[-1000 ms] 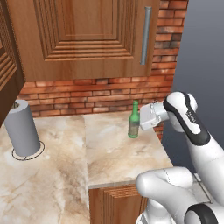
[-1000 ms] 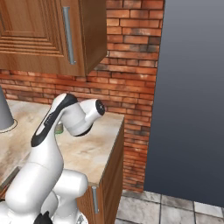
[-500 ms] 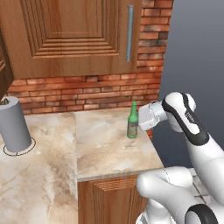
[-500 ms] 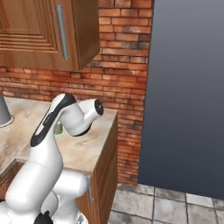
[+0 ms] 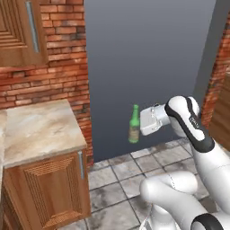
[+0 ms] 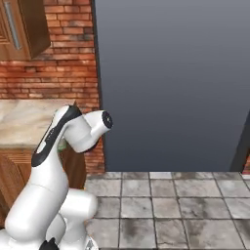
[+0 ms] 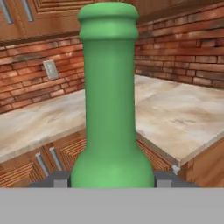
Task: Place the drinks on the dining counter in a tight cluster.
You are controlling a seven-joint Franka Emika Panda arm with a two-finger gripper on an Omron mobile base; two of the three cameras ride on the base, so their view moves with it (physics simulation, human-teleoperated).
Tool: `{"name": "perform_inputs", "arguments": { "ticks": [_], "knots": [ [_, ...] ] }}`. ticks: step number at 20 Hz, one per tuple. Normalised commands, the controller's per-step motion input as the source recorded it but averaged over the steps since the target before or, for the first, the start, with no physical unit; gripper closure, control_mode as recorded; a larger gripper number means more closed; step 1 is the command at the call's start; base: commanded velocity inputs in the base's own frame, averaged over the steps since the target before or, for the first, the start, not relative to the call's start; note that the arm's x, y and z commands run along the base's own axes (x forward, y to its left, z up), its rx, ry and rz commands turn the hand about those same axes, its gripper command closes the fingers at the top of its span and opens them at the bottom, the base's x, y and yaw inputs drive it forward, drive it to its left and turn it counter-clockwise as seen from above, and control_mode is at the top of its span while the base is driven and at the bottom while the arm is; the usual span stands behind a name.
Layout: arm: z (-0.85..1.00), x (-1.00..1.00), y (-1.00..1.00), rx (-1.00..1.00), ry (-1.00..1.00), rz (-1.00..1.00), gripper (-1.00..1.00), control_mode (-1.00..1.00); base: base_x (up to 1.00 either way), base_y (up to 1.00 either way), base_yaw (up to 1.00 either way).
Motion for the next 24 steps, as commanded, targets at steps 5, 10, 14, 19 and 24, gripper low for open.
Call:
{"name": "perform_inputs", "arguments": {
  "ticks": [5,10,14,19,24],
  "knots": [
    [0.00,0.00,0.00,0.00,0.00,0.00,1.00,1.00,-0.15,-0.51,-0.74],
    [0.00,0.00,0.00,0.00,0.00,0.00,1.00,1.00,0.00,-0.34,-0.87],
    [0.00,0.00,0.00,0.00,0.00,0.00,1.00,1.00,0.02,-0.28,-0.89],
    [0.00,0.00,0.00,0.00,0.00,0.00,1.00,1.00,0.05,-0.39,-0.86],
    [0.00,0.00,0.00,0.00,0.00,0.00,1.00,1.00,0.10,-0.56,-0.81]
  ]
}}
